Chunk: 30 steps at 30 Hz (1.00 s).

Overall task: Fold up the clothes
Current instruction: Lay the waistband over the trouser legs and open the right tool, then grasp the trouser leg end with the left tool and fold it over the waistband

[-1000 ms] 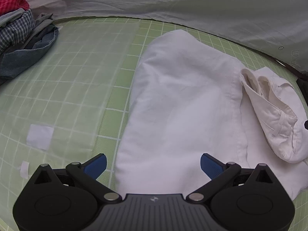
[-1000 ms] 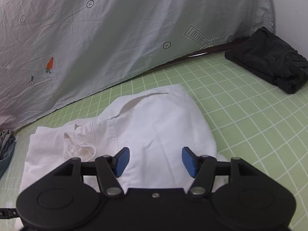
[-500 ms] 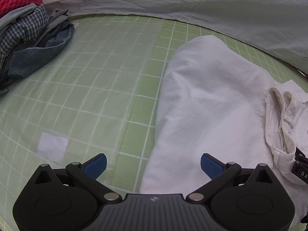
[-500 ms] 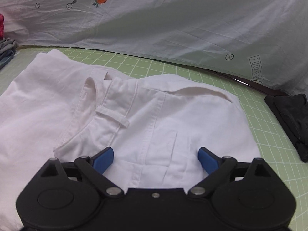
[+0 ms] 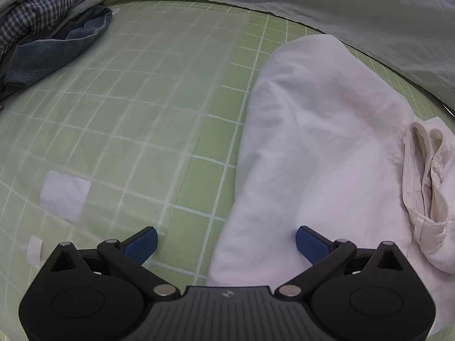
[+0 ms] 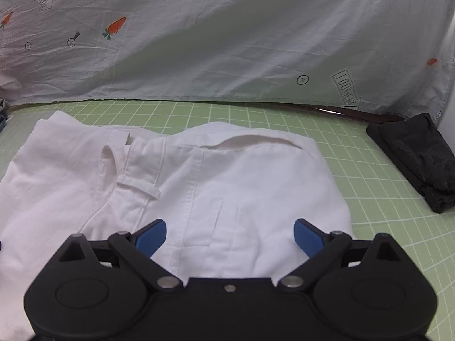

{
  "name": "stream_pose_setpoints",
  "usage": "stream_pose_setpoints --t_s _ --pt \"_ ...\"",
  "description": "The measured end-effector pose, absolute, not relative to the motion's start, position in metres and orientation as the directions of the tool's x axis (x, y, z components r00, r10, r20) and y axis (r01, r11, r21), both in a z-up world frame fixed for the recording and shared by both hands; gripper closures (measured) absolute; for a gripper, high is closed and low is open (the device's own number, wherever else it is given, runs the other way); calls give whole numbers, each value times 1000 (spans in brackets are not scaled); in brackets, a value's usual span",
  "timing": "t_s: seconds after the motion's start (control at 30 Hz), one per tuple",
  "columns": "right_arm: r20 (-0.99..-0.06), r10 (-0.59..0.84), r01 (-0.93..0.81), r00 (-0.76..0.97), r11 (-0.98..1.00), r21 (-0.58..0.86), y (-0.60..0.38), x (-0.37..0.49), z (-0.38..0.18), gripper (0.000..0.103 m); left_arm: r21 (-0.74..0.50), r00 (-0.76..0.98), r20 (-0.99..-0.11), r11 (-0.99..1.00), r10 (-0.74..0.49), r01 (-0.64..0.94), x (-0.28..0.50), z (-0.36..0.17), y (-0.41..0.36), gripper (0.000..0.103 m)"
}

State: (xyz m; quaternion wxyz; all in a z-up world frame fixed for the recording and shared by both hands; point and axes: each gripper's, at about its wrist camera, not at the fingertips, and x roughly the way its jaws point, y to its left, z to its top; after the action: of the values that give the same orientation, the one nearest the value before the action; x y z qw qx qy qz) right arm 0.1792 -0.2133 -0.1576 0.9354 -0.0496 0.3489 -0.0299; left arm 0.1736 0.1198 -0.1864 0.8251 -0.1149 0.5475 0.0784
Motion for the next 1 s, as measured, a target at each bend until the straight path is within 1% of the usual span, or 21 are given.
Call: stream_pose_setpoints --t_s 0.03,0.1,0.13,0.17,0.23,0.27,0.3,0.33,0.37,0.5,0.63,0.8,0.9,1.0 --pt "-645 -110 49 756 992 -112 -219 179 -155 6 -110 390 -921 960 -1 -257 173 -186 120 4" --pt "-642 -147 112 752 989 -96 -233 178 -151 6 -123 415 -910 964 -13 -237 172 -183 116 15" --pt "-643 -164 144 748 986 -85 -241 178 -150 6 -142 428 -903 964 -33 -225 171 -181 114 31" --pt "-647 -179 174 742 982 -72 -249 177 -149 6 -166 440 -896 963 -57 -213 170 -179 111 55" --pt "-659 -205 221 724 973 -61 -263 177 -149 6 -205 465 -881 958 -91 -201 169 -173 106 64" --pt "-669 -220 238 710 969 -66 -269 176 -151 6 -217 479 -873 954 -95 -207 167 -167 103 72" --pt "-678 -236 256 696 964 -74 -274 176 -152 6 -229 493 -865 950 -99 -212 166 -161 101 77" --pt "-685 -253 270 683 959 -84 -278 175 -152 6 -242 506 -856 946 -103 -217 164 -155 99 84" --pt "-690 -260 279 676 956 -87 -283 173 -152 6 -254 520 -848 941 -106 -222 163 -149 96 88" --pt "-697 -238 277 676 959 -58 -302 163 -151 5 -304 574 -811 922 -118 -239 157 -125 87 91" --pt "-699 -238 249 674 964 -89 -314 156 -151 5 -350 625 -769 905 -130 -243 152 -100 75 92" --pt "-712 -231 242 663 966 -88 -353 144 -152 5 -367 681 -709 921 -185 -132 160 -62 9 93" --pt "-715 -254 269 651 958 -95 -391 139 -153 5 -359 682 -695 932 -228 -55 168 -57 -41 93" --pt "-715 -277 303 642 948 -96 -428 137 -154 5 -334 654 -709 943 -265 20 180 -65 -95 93"
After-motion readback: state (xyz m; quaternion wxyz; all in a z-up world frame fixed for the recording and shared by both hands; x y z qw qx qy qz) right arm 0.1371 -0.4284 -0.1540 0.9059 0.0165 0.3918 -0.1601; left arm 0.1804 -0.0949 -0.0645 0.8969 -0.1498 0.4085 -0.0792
